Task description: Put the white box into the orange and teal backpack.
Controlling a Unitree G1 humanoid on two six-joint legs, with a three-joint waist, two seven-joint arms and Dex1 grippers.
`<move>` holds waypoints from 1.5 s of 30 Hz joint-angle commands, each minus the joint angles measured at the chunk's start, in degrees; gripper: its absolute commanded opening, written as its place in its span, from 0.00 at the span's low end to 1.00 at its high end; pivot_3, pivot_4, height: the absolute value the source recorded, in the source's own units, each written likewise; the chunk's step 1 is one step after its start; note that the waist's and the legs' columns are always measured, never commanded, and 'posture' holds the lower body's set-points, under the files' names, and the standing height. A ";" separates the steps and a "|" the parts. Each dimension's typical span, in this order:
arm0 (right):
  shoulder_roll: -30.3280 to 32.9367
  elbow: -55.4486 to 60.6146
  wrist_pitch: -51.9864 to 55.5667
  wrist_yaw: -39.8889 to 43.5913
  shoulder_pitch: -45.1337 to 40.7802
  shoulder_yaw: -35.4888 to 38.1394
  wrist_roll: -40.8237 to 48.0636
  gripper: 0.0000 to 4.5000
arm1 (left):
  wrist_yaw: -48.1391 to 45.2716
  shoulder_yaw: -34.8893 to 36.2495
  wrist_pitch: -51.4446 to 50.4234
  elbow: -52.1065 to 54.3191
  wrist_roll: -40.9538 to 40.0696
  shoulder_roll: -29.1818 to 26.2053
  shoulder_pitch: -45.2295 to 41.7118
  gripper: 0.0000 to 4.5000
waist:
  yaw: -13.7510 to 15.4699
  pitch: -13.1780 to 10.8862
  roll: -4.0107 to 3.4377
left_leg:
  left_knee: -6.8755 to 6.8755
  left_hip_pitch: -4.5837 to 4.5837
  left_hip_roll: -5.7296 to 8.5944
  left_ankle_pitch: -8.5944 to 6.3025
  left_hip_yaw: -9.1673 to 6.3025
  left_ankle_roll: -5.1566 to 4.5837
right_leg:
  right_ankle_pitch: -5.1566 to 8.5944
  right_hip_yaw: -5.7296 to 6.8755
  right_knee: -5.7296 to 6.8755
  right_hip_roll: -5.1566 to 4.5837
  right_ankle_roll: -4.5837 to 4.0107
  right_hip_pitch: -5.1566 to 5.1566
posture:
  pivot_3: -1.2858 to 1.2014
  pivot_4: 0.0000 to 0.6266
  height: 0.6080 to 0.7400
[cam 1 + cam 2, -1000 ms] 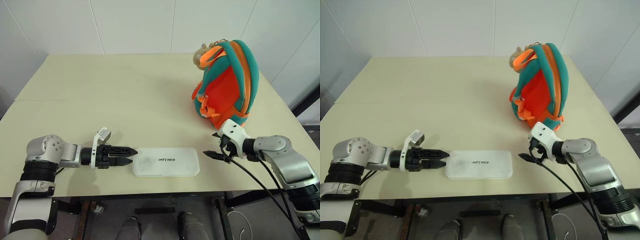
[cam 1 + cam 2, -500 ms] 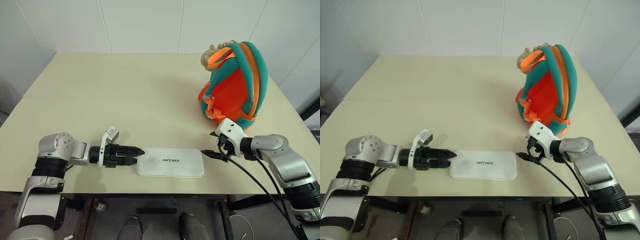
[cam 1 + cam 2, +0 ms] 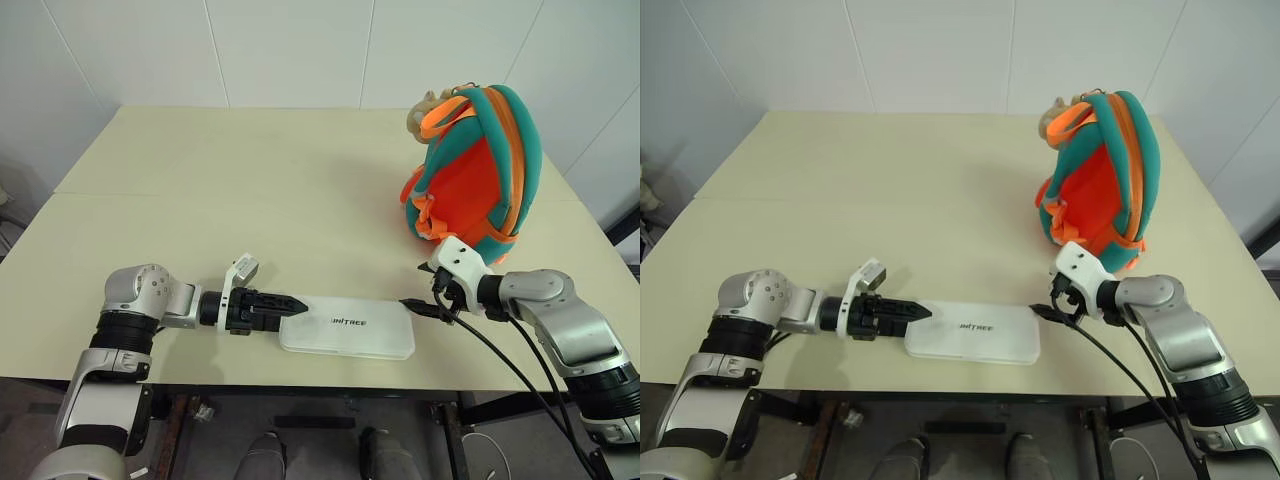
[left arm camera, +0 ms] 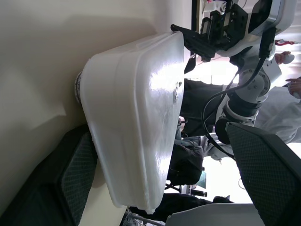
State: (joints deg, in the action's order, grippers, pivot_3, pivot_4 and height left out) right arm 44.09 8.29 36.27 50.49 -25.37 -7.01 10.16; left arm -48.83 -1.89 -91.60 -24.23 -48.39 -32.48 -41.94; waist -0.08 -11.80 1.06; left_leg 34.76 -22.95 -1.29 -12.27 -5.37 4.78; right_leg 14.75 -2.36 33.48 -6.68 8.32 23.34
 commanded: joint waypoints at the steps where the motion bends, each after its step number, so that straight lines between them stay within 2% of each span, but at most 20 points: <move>1: 0.41 2.00 -0.20 0.11 0.48 0.68 0.19 1.00 | 3.38 -2.37 0.28 -1.18 4.30 1.45 2.77 0.86 | -0.05 0.01 -0.01 | 0.02 0.00 0.00 0.00 0.00 0.00 | -0.01 0.00 0.00 0.00 0.01 0.00 | 0.52 0.24 1.00; 7: 0.77 2.25 -0.06 0.12 0.67 1.03 0.19 1.00 | 2.59 -3.66 1.25 1.21 5.31 0.90 3.54 0.43 | -0.34 0.01 -0.01 | 0.00 -0.02 0.00 -0.03 0.00 0.04 | 0.00 0.00 -0.01 0.01 0.01 0.03 | 0.52 0.24 1.00; 9: 0.80 2.27 -0.06 0.13 0.59 1.06 0.15 1.00 | 2.14 -4.13 1.68 1.55 5.61 0.60 3.33 0.35 | -0.36 0.03 0.03 | -0.03 -0.04 0.00 -0.04 0.00 0.05 | 0.01 0.00 -0.03 0.01 0.01 0.04 | 0.52 0.24 1.00; 14: 0.44 2.14 0.00 -0.16 0.06 1.70 0.50 1.00 | 0.63 -4.55 2.04 2.54 5.46 -0.30 2.78 0.33 | -0.20 0.04 0.07 | -0.03 -0.09 0.00 -0.04 -0.01 0.05 | 0.00 0.01 -0.09 0.01 0.01 0.05 | 0.52 0.24 1.00; 20: -1.35 2.31 1.26 -2.92 -0.52 5.72 2.78 1.00 | -1.54 -0.01 0.72 4.13 2.66 -1.73 2.33 0.31 | -0.28 0.03 0.09 | -0.07 -0.19 -0.01 -0.05 -0.01 0.06 | 0.00 0.02 -0.09 0.01 0.01 0.16 | 0.52 0.24 1.00; 26: -5.25 5.94 6.55 -7.75 0.33 13.58 8.53 1.00 | -1.39 9.52 -0.90 3.18 -1.58 -1.49 2.09 0.28 | -0.76 -0.03 0.14 | -0.09 -0.22 -0.03 -0.05 -0.01 0.05 | 0.00 0.02 -0.04 0.02 0.00 0.24 | 0.52 0.24 1.00; 32: -10.00 8.62 10.01 -13.89 -1.20 18.46 12.63 1.00 | 3.07 19.39 -0.90 1.91 -5.99 0.53 1.42 0.28 | -1.45 -0.03 0.14 | -0.18 -0.22 -0.03 -0.05 -0.02 0.05 | 0.01 0.02 -0.04 0.02 0.00 0.26 | 0.52 0.24 1.00; 37: -16.27 5.91 8.39 -20.09 -6.49 19.81 13.69 1.00 | 9.12 27.41 -0.90 0.16 -10.60 3.17 -0.50 0.28 | -1.57 -0.05 0.15 | -0.20 -0.22 -0.04 -0.04 -0.02 0.06 | -0.01 0.02 0.03 0.03 0.06 0.32 | 0.52 0.24 1.00; 42: -21.27 -1.58 3.68 -24.45 -12.51 18.46 11.61 1.00 | 14.92 30.85 -0.90 0.37 -14.96 4.99 -0.48 0.28 | -1.54 -0.05 0.15 | -0.22 -0.21 -0.04 -0.03 -0.02 0.06 | -0.11 0.02 0.04 0.03 0.24 0.31 | 0.52 0.24 1.00; 44: -22.93 -5.92 0.77 -25.92 -15.09 17.84 10.16 1.00 | 16.99 31.99 -0.90 0.63 -16.32 5.42 -0.29 0.28 | -1.55 -0.05 0.15 | -0.29 -0.22 -0.04 -0.03 -0.02 0.07 | -0.45 0.02 0.03 0.03 0.86 0.33 | 0.52 0.24 1.00; 45: -23.85 -8.26 -0.56 -26.77 -16.52 17.70 9.59 1.00 | 17.99 32.64 -0.90 0.76 -16.86 5.59 -0.24 0.28 | -1.58 -0.05 0.15 | -0.35 -0.21 -0.04 -0.03 -0.02 0.07 | -0.46 0.02 0.02 0.03 0.88 0.34 | 0.52 0.24 1.00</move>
State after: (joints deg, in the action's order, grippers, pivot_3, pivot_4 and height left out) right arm 20.89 1.72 39.08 25.49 -39.75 10.23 20.76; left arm -31.98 28.45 -92.47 -24.83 -61.95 -27.02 -41.70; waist -1.66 -11.85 1.21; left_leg 34.37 -23.15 -1.34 -12.30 -5.39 4.85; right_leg 14.28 -2.34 33.51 -6.64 9.20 23.70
